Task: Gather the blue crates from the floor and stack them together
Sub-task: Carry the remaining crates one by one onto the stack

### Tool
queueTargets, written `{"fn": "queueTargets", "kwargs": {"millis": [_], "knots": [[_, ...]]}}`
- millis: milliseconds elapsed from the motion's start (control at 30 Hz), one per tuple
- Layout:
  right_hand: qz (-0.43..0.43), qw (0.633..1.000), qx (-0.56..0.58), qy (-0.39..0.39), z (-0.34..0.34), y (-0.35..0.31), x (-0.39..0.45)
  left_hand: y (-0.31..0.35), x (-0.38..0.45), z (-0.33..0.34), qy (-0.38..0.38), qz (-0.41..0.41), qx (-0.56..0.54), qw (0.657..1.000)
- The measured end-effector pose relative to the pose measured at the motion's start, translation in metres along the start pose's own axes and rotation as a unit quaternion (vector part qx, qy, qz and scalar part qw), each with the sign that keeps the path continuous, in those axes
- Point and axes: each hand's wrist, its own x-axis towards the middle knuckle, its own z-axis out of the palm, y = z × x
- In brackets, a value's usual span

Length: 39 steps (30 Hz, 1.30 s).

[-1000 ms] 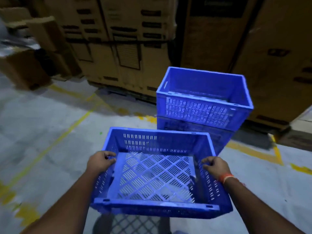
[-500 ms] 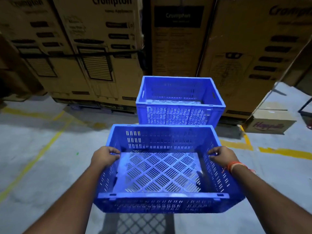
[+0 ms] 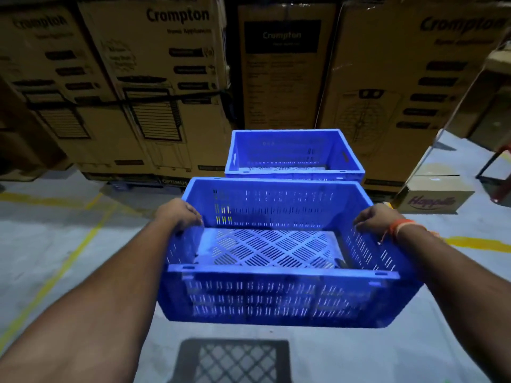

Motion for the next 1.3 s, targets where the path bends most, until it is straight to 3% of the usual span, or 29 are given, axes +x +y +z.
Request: {"fn": "queueTargets", "kwargs": {"millis": [333,567,967,1300], "knots": [[-0.027,0.998,-0.025,0.049,-0.116,-0.061,-0.014,0.052,0.001,-0.103,0.008,0.027,-0.04,0.999],[-0.018,0.994,0.006,0.103,-0.154,-0.083,0.013,0.101,0.024,-0.137,0.053,0.042,-0.05,0.996],[-0.022,0.989,0.024,0.145,-0.22,-0.08,0.187,0.197,0.238,-0.123,0.072,0.056,-0.061,0.994],[-0.029,0.99,0.017,0.138,-0.255,-0.067,0.328,0.288,0.282,-0.109,0.097,0.071,-0.072,0.99]]}}
